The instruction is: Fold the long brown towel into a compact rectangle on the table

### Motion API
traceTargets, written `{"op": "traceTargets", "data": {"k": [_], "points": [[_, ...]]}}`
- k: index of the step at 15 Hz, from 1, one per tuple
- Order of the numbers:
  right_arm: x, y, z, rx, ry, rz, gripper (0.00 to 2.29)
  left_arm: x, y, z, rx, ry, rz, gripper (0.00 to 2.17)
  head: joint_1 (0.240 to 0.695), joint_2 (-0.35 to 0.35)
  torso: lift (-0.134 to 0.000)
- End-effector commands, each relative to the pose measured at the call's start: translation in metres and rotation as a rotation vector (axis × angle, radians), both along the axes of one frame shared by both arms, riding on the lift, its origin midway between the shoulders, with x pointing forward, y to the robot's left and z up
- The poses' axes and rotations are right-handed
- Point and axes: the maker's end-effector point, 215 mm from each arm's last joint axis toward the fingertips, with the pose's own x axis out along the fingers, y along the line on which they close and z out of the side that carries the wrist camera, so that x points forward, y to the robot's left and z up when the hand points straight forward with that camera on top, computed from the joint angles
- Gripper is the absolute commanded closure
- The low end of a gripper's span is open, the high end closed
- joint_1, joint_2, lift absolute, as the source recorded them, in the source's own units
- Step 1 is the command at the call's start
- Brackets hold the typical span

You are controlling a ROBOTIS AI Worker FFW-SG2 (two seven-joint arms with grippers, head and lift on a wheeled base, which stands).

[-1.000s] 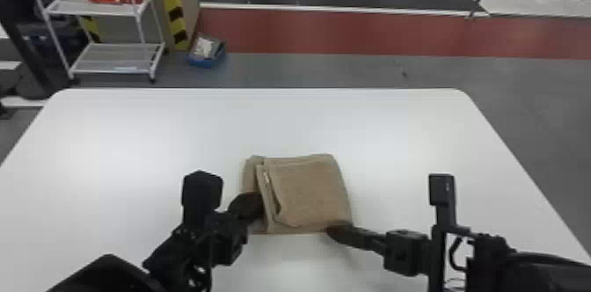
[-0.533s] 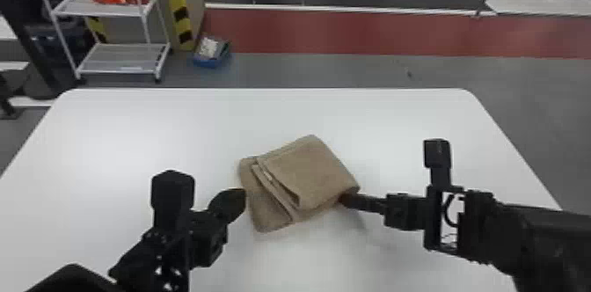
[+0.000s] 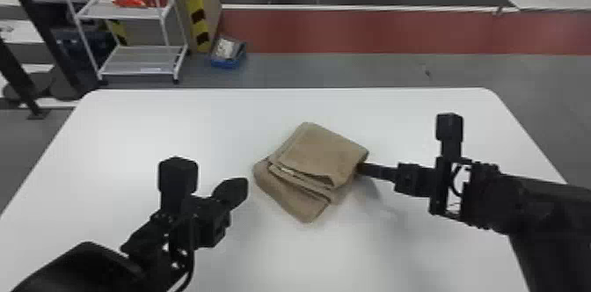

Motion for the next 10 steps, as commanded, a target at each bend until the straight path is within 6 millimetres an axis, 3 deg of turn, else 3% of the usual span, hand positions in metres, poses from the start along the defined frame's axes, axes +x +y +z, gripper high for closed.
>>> {"op": "traceTargets", "data": {"k": [1, 3, 6, 10], "points": [[-0.024, -0.019, -0.018, 0.028, 0.009, -0.038, 2.24, 0.015, -0.006, -0.007, -0.019, -0.013, -0.012, 1.84, 0.695, -0.014, -0.123], [-0.049, -0.044, -0.014, 0.06, -0.011, -0.07, 2.24, 0.022, -0.009, -0.007, -0.033, -0.039, -0.023, 1.84, 0.695, -0.032, -0.123], [-0.08, -0.092, 0.024, 0.12, -0.089, -0.137, 2.24, 0.032, -0.011, 0.006, -0.098, -0.095, -0.027, 1.84, 0.695, -0.069, -0.123], [-0.108, -0.109, 0.053, 0.16, -0.135, -0.139, 2.24, 0.036, -0.017, 0.011, -0.13, -0.114, -0.045, 1.84, 0.695, -0.139, -0.123]]}}
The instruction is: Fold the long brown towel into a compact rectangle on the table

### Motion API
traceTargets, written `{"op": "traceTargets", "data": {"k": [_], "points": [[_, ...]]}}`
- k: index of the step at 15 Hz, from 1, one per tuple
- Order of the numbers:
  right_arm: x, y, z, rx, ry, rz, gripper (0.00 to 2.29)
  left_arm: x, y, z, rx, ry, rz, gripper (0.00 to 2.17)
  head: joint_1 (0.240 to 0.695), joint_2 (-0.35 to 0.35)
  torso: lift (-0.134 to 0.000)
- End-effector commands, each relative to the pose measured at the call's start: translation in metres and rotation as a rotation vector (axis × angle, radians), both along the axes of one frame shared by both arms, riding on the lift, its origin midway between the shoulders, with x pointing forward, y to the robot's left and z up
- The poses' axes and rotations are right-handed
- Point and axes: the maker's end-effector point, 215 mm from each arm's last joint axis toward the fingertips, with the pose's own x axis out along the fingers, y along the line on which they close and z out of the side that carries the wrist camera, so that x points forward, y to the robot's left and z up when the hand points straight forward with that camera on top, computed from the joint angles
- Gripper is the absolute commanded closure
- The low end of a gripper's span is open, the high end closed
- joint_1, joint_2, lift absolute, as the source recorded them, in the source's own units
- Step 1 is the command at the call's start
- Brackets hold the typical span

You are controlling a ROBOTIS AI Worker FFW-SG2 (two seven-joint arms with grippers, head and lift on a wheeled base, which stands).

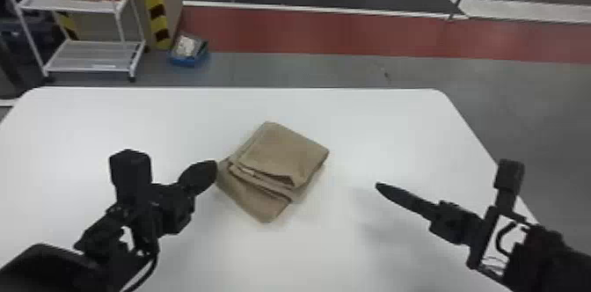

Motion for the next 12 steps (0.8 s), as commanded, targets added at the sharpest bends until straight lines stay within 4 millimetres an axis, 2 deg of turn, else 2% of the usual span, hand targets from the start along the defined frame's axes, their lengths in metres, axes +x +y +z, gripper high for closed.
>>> {"op": "traceTargets", "data": {"k": [1, 5, 8, 10, 12], "points": [[-0.013, -0.004, 0.009, 0.029, -0.012, -0.002, 2.24, 0.0, -0.006, -0.001, -0.015, -0.003, -0.011, 1.84, 0.695, -0.152, -0.123], [-0.027, -0.009, 0.019, 0.061, -0.035, 0.0, 2.24, -0.002, -0.015, -0.017, 0.0, 0.017, -0.021, 1.84, 0.695, -0.172, -0.123], [-0.037, -0.014, 0.021, 0.079, -0.036, -0.004, 2.24, 0.007, -0.011, -0.001, -0.019, -0.053, 0.002, 1.84, 0.695, -0.184, -0.123], [-0.043, -0.017, 0.019, 0.085, -0.029, -0.01, 2.24, 0.013, -0.007, -0.003, -0.012, -0.057, 0.012, 1.84, 0.695, -0.186, -0.123], [-0.047, -0.019, 0.019, 0.091, -0.029, -0.01, 2.24, 0.021, -0.006, -0.015, 0.027, -0.048, 0.01, 1.84, 0.695, -0.187, -0.123]]}}
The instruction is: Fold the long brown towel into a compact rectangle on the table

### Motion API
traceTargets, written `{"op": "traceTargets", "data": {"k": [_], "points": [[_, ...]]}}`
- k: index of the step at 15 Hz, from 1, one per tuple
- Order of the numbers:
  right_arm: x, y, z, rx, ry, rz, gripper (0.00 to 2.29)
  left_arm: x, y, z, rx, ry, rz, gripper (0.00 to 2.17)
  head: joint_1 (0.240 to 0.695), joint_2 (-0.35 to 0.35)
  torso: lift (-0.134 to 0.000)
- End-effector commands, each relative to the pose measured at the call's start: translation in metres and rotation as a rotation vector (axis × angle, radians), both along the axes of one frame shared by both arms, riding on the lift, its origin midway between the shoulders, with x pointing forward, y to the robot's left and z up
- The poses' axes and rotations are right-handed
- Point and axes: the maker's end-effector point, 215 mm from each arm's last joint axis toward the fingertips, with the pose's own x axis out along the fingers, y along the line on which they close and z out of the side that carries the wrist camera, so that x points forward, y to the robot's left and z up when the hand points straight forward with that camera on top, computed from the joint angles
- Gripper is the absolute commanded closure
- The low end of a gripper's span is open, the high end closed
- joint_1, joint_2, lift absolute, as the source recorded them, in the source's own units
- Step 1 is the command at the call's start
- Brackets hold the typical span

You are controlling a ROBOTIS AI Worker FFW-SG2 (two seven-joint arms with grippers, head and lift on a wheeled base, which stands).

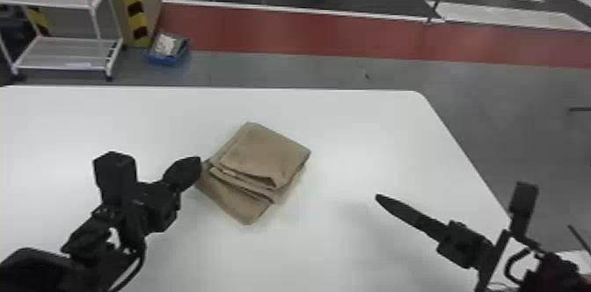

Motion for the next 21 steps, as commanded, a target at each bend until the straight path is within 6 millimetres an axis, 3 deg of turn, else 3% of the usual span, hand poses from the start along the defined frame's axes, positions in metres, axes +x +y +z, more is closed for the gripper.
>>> {"op": "traceTargets", "data": {"k": [1, 4, 7, 17, 21], "points": [[-0.006, -0.003, 0.001, 0.005, 0.0, -0.005, 2.24, 0.004, 0.0, -0.018, 0.047, 0.017, -0.002, 1.84, 0.695, -0.186, -0.123], [-0.009, -0.006, 0.001, 0.017, -0.005, -0.013, 2.24, 0.002, 0.0, -0.023, 0.053, 0.025, -0.006, 1.84, 0.695, -0.188, -0.123], [-0.01, -0.006, 0.001, 0.025, -0.005, -0.012, 2.24, -0.013, -0.006, -0.02, 0.038, 0.043, -0.021, 1.84, 0.695, -0.194, -0.123], [-0.012, -0.01, -0.001, 0.063, -0.021, -0.032, 2.24, -0.107, -0.052, -0.023, 0.033, 0.194, -0.128, 1.84, 0.695, -0.259, -0.123], [-0.012, -0.009, 0.004, 0.079, -0.045, -0.04, 2.24, -0.126, -0.068, -0.014, 0.015, 0.195, -0.15, 1.84, 0.695, -0.304, -0.123]]}}
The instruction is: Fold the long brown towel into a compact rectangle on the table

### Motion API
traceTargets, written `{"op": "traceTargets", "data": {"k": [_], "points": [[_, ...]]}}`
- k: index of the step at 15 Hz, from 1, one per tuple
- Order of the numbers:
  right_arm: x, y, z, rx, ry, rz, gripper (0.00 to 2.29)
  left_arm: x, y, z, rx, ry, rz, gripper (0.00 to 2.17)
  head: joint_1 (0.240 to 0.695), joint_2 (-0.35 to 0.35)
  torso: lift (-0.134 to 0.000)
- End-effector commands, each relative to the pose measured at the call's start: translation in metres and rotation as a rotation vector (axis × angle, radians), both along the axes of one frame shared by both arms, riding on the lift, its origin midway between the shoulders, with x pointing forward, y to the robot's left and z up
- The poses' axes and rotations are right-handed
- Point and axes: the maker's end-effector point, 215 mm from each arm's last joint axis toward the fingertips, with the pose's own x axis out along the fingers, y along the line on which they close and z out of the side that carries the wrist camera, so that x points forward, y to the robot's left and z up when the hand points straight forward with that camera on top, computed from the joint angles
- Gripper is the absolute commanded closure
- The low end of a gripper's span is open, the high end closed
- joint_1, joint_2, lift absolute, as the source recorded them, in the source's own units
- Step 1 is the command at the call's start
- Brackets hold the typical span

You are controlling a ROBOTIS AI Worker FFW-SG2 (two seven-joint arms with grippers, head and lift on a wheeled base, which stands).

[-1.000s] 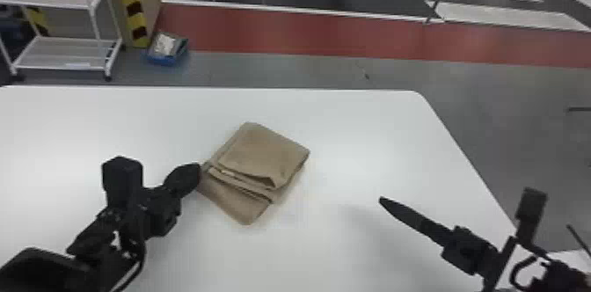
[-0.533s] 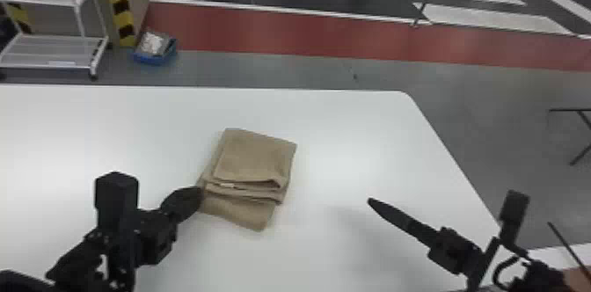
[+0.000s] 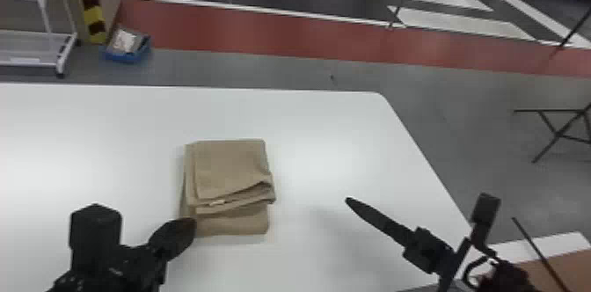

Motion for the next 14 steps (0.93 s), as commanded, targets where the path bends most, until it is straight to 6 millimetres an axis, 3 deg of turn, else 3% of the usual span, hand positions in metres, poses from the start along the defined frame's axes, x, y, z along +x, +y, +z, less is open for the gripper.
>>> {"op": "traceTargets", "data": {"k": [1, 3, 5, 7, 10, 14], "points": [[0.008, 0.004, 0.008, -0.01, -0.046, -0.011, 2.24, -0.004, -0.001, 0.011, -0.009, -0.016, 0.008, 1.84, 0.695, -0.318, -0.123], [0.035, 0.02, 0.029, -0.063, -0.154, -0.023, 2.24, 0.005, 0.017, 0.04, -0.034, -0.079, 0.052, 1.84, 0.695, -0.316, -0.123], [0.066, 0.05, 0.043, -0.175, -0.267, -0.027, 2.24, 0.019, 0.044, 0.069, -0.048, -0.159, 0.119, 1.84, 0.695, -0.289, -0.123], [0.094, 0.095, 0.053, -0.264, -0.392, -0.018, 2.24, 0.025, 0.066, 0.087, -0.054, -0.214, 0.169, 1.84, 0.695, -0.198, -0.123], [0.114, 0.142, 0.034, -0.28, -0.385, 0.026, 2.24, 0.022, 0.081, 0.085, -0.047, -0.231, 0.192, 1.84, 0.695, -0.102, -0.123], [0.119, 0.167, -0.005, -0.325, -0.37, 0.055, 2.24, 0.021, 0.096, 0.077, -0.04, -0.239, 0.213, 1.84, 0.695, -0.001, -0.123]]}}
